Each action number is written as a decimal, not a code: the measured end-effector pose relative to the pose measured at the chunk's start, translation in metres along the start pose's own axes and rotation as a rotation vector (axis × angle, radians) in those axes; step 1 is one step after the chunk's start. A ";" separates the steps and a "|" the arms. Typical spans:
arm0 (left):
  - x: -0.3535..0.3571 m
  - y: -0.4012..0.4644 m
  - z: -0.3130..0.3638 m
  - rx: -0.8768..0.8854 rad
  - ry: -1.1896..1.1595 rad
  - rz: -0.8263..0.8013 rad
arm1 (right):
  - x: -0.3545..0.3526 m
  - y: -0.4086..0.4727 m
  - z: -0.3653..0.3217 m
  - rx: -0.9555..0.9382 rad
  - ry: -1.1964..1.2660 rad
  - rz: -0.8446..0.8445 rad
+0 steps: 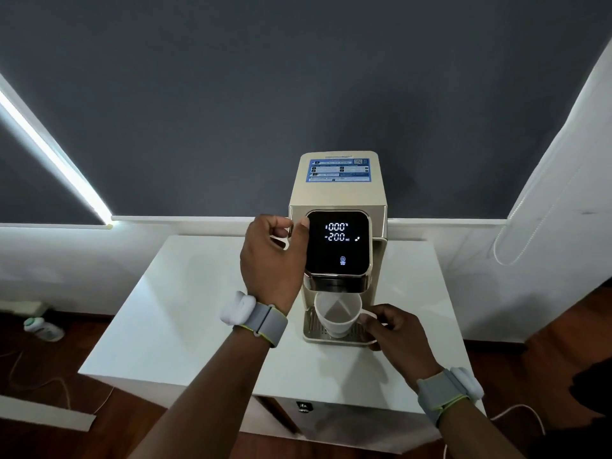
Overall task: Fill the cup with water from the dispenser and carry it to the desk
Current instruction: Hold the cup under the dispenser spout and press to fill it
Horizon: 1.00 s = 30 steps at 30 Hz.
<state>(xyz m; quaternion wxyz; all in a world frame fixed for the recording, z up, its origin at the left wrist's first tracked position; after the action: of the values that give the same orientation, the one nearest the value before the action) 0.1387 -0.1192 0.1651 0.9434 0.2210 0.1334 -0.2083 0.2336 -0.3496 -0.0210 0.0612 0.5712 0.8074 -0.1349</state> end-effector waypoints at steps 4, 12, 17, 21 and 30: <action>0.007 0.017 0.007 -0.018 0.001 -0.033 | 0.001 -0.001 0.000 0.009 0.015 0.018; 0.046 0.051 0.020 -0.079 0.032 -0.213 | 0.003 -0.009 0.000 0.037 0.061 0.057; 0.063 0.065 0.018 -0.127 0.044 -0.321 | 0.003 -0.012 -0.001 0.037 0.045 0.070; 0.073 0.066 0.014 -0.169 0.019 -0.374 | 0.004 -0.012 -0.005 0.031 0.030 0.077; 0.076 0.066 0.004 -0.161 -0.070 -0.364 | 0.003 -0.014 -0.004 0.049 0.005 0.104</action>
<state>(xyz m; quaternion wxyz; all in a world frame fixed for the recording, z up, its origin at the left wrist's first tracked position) 0.2360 -0.0932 0.1663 0.9088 0.1096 0.1548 -0.3716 0.2198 -0.3500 -0.0163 0.0521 0.6139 0.7733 -0.1499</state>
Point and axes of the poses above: each hand's wrist, its own y-axis towards the middle knuckle, its own x-axis out of the palm, z = x × y, the point moved 9 cm from there along y, towards the middle knuckle, and after that the axes turned 3 degrees about z, right-handed, at the moved point
